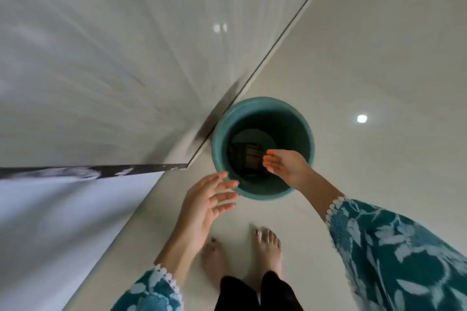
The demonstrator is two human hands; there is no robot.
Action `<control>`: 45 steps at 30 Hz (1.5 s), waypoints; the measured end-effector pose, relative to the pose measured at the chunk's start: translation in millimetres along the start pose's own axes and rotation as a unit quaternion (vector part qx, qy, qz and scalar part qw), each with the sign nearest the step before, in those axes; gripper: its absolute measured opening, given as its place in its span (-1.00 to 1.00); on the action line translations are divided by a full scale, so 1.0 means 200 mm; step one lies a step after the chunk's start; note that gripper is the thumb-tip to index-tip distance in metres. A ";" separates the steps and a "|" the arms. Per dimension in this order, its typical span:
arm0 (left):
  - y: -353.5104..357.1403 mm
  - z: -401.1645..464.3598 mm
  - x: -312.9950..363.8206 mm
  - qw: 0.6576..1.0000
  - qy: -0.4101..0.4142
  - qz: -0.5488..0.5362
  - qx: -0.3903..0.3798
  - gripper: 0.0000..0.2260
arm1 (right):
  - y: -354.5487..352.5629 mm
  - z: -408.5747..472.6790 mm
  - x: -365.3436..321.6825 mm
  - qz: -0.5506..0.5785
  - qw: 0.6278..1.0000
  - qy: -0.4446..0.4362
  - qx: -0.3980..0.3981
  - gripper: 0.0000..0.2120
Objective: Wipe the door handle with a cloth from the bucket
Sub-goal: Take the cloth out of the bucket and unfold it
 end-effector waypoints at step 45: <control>-0.22 -2.49 0.76 0.904 0.271 -0.331 -0.008 -0.49 | 0.92 -3.14 -0.14 -0.548 0.402 -0.731 -0.064 -0.53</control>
Point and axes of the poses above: each hand's wrist, its own z-axis towards the middle knuckle, its own y-axis out of the palm, x = y × z, the point moved 4 cm from there along z, towards the middle knuckle, and after that the axes turned 7 degrees about -z, right-handed, at the moved point
